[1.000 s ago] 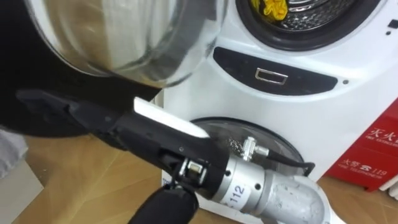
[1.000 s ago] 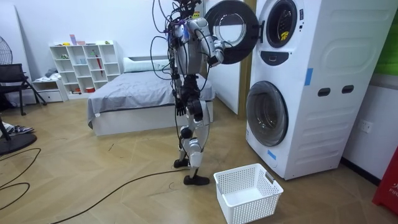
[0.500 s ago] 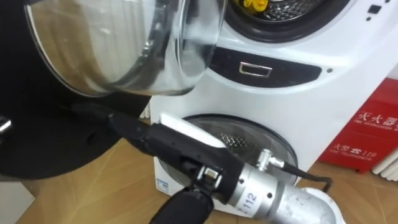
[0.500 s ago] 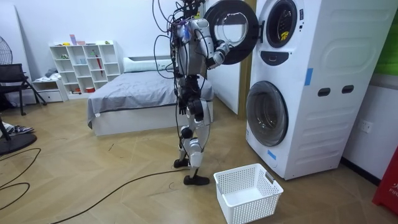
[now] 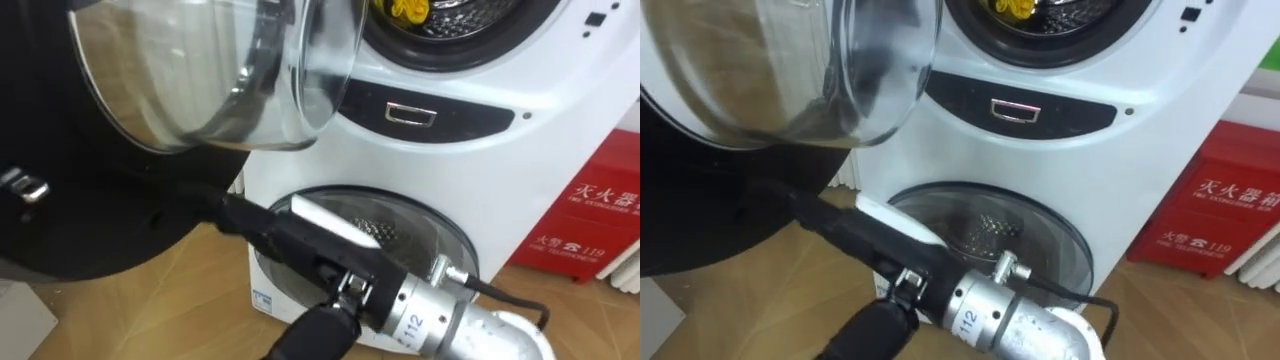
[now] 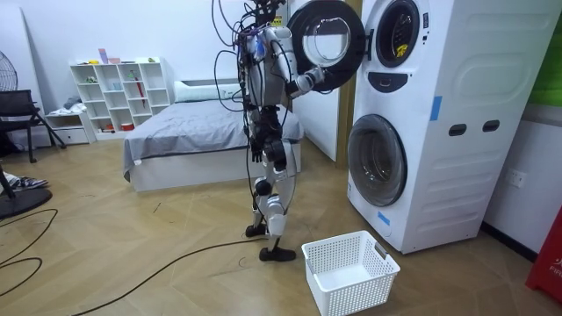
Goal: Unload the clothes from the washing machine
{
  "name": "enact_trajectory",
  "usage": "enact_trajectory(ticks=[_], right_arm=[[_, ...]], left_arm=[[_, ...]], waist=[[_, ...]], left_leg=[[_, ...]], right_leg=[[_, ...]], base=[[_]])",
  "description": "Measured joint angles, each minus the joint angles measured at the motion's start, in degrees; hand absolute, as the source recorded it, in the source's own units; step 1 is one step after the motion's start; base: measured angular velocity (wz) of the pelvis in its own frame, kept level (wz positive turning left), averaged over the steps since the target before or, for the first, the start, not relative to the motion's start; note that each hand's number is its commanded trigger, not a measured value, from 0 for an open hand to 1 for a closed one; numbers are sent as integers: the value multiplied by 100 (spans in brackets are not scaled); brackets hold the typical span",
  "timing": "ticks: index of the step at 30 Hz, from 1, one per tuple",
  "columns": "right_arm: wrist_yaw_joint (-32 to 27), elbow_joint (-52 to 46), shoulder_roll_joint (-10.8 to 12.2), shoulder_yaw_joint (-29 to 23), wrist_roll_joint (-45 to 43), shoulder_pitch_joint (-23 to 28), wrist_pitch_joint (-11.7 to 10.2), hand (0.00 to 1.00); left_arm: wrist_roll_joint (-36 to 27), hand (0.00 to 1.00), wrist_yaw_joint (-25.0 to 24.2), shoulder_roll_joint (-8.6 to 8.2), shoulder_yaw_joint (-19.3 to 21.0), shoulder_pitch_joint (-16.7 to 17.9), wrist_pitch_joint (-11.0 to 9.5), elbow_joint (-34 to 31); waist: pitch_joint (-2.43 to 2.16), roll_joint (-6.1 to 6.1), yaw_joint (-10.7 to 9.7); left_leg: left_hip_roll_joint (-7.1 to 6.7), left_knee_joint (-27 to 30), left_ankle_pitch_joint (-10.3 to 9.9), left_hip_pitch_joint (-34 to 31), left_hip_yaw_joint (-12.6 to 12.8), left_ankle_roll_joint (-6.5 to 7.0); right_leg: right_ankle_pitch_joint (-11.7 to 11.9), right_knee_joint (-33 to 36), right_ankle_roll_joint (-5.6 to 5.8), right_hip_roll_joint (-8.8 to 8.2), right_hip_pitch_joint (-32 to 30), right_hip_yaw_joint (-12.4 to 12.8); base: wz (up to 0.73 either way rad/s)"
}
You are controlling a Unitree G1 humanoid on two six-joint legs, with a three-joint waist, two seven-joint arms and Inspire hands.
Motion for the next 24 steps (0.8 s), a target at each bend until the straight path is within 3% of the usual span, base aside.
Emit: enact_trajectory(ticks=[3, 8, 14, 22, 24], right_arm=[[6, 426, -92, 11, -9, 327, 56, 0], [15, 1186, -219, -66, -249, 416, 118, 0], [-13, 1807, -215, -334, -894, 515, 118, 0], [-459, 2289, -232, -744, -1165, 831, 109, 0], [-655, 2397, -221, -1074, -1242, 859, 118, 0]], left_arm=[[-15, 0, 18, 18, 1, -1, 31, 5], [6, 0, 18, 25, 102, 2, 34, 4], [-3, 0, 19, 40, 132, 16, 2, -76], [-111, 0, 20, 28, 339, 15, 3, -108], [-112, 0, 20, -7, 345, 62, 2, -130]], waist=[[-26, -8, 14], [-20, 4, -147], [-18, 5, -214], [13, 51, -331], [24, 65, -462]], left_leg=[[2, 26, 0, 53, 72, 0], [6, 32, 0, 68, 77, 1], [-1, 35, 0, 65, 75, 1], [-7, 40, 0, 73, 60, 1], [-10, 40, -1, 66, 57, 2]], right_leg=[[4, -2, 5, -2, 40, 12], [4, -20, 5, -8, 88, -1], [3, -21, 6, -10, 78, 27], [2, -27, 8, -13, 110, 7], [2, -23, 9, -17, 109, 4]], base=[[-4], [0], [0], [1], [0]])
